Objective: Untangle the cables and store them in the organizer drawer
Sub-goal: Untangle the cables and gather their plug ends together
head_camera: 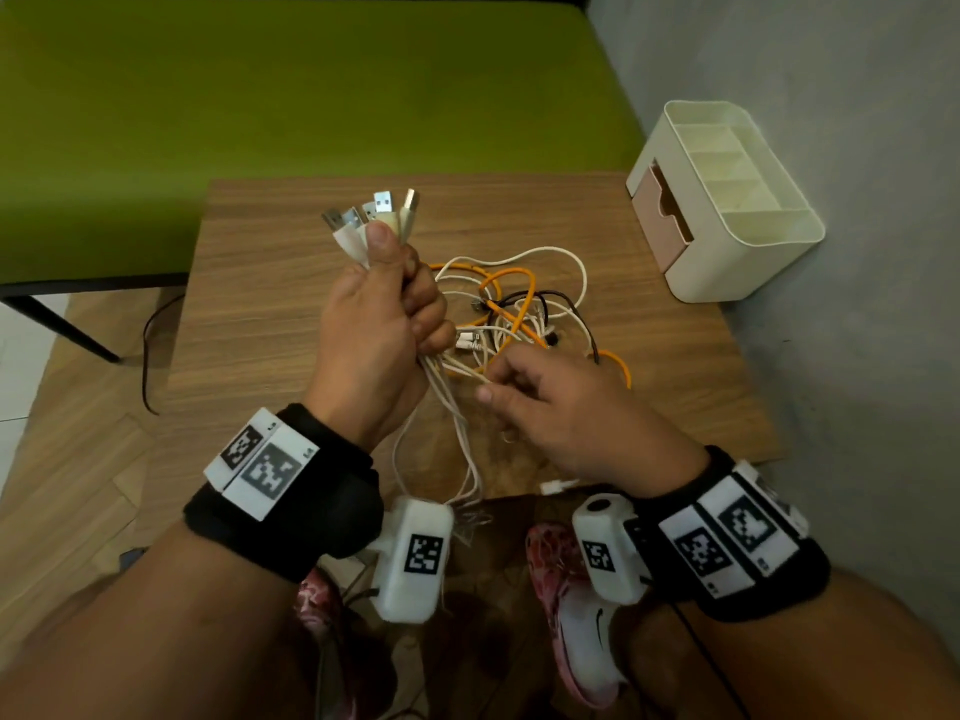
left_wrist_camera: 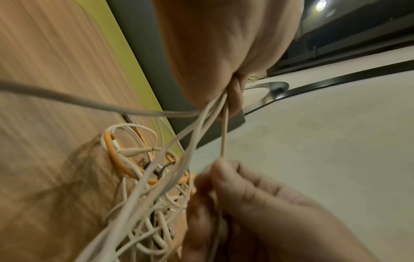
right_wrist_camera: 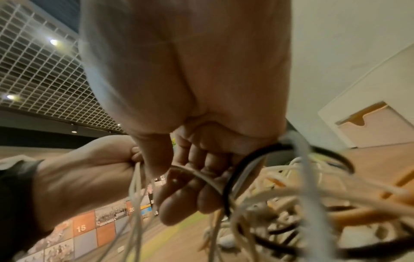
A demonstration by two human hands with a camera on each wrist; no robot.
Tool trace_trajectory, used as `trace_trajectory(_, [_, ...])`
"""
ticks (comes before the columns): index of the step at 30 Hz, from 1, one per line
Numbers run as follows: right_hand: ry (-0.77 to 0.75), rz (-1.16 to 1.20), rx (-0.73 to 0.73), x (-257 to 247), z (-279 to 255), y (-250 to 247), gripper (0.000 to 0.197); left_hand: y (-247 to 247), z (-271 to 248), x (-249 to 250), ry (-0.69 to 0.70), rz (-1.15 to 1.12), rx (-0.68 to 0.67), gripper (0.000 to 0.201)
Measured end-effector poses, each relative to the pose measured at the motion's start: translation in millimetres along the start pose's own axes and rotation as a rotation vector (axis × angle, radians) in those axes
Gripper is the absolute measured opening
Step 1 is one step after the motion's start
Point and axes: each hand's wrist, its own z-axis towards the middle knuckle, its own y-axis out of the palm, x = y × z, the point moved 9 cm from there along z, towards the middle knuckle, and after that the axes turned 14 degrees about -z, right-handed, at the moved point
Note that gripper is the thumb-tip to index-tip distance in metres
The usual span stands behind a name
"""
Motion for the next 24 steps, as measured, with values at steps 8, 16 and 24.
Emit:
trace_trajectory(8, [0.086, -0.234, -0.073, 20, -3, -17, 0.018, -16, 1, 13, -0.006, 0.102, -0.021, 0.039])
trace_trajectory(16, [-0.033, 0.017, 0.316, 0, -5, -48, 0.007, -3, -20, -36, -0.148, 0.554, -0.217, 0.024])
trace_trajectory(24, [-0.086, -0.031, 0.323, 2, -6, -48, 0.005, 4, -19, -36, -0.251, 0.713, -0.286, 0.013])
